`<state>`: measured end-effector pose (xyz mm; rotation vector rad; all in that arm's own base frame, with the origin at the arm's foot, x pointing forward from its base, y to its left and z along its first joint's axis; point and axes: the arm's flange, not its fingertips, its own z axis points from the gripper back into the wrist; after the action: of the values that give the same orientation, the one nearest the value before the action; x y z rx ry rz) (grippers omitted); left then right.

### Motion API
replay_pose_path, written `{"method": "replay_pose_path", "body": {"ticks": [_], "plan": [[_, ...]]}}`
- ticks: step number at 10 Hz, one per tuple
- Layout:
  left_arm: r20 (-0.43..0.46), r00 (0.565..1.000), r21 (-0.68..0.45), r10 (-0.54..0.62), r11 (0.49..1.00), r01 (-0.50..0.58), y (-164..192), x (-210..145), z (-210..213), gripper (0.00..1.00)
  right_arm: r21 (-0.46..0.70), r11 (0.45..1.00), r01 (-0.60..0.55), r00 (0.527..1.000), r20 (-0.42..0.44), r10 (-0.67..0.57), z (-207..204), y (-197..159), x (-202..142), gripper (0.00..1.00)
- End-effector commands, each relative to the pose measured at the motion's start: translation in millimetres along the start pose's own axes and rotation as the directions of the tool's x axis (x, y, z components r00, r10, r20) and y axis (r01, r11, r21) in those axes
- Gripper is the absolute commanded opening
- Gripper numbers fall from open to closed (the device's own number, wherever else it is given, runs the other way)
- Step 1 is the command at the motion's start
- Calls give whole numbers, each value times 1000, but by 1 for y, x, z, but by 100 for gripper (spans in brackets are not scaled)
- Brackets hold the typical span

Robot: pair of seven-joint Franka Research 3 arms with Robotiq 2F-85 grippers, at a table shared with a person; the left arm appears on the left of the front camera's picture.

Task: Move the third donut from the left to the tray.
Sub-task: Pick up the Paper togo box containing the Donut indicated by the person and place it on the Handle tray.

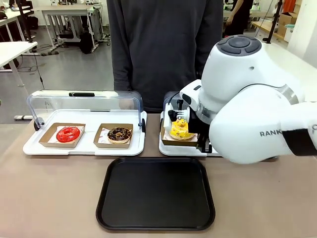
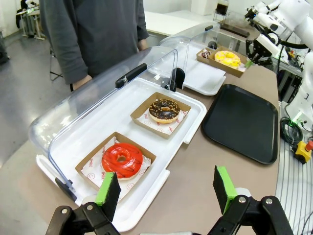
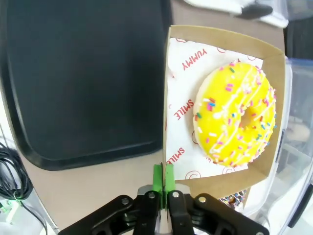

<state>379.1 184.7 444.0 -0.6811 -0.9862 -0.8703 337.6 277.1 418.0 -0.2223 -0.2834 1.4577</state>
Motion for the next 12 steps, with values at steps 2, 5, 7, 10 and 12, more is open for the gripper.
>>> {"method": "replay_pose_path", "body": {"ticks": [2, 5, 7, 10, 12], "plan": [[11, 1000, -5, -2, 1000, 2, -1, 1, 1, 100, 17, 1000, 13, 999, 43, -14, -3, 39, 14, 2], [11, 1000, -5, -2, 1000, 2, -1, 1, 1, 100, 40, 999, -16, 997, 72, 13, -23, 72, 36, 2], [11, 1000, -5, -2, 1000, 2, -1, 1, 1, 100, 52, 998, -29, 997, 78, 25, -38, 92, 46, 2], [11, 1000, -5, -2, 1000, 2, -1, 1, 1, 100, 41, 999, -36, 995, 97, 31, -53, 118, 55, 2], [11, 1000, -5, -2, 1000, 2, -1, 1, 1, 100, 46, 998, -37, 995, 91, 32, -60, 130, 55, 2]]}}
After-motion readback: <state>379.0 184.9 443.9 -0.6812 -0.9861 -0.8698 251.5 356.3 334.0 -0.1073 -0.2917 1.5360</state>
